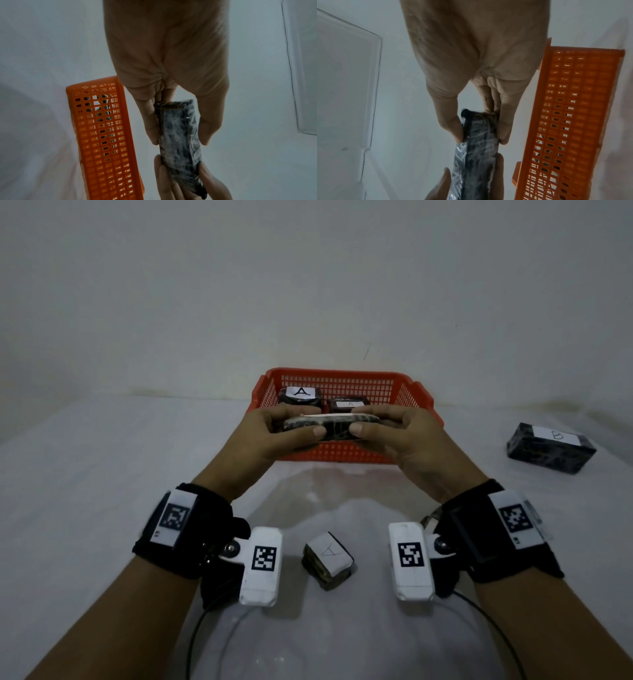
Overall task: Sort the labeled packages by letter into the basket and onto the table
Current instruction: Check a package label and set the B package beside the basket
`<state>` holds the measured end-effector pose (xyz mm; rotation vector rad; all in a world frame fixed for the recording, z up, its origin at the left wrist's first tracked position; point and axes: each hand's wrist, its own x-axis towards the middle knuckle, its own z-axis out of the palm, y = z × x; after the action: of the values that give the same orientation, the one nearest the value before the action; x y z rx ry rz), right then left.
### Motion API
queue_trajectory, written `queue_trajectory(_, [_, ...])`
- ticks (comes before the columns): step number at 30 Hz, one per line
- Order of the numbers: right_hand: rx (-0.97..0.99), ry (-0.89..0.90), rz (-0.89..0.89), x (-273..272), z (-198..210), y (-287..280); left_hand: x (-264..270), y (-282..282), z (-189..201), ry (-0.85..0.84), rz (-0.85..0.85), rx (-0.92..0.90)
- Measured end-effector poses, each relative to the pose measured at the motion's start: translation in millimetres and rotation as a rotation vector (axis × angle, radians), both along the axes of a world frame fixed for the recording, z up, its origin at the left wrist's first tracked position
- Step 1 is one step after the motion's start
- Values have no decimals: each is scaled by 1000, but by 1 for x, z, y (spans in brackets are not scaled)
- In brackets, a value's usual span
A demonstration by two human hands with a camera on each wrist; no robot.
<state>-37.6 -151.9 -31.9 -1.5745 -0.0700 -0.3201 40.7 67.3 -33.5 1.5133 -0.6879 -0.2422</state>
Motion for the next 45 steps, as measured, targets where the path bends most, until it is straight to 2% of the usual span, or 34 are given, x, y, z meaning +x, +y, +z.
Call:
queue_trajectory(6, [-66,-27,7,-2,0,1,-4,-1,2,-106,27,11])
queue_trajectory(12, [-146,-41,-18,-6,2,6,-7,1,4,-106,-16,-4])
queue_trajectory(17, [13,59,38,-6,5,10,-8,2,4,-140,-25,-8])
queue_trajectory(20, [46,68,0,-8,6,10,-10,0,5,-115,-68,-19])
queue_trajectory(24, [-10,20,-72,-9,6,4,-10,-4,4,-27,-1,-28])
queue_trajectory(28, [-22,29,-23,-9,7,3,-9,-3,4,-36,62,-37])
queue_trajectory(34, [-116,-19,-80,-10,4,10,-16,-6,6,-95,4,4])
queue_trajectory(45, [-199,-31,-79,-13,6,0,-11,-5,6,-105,33,-23])
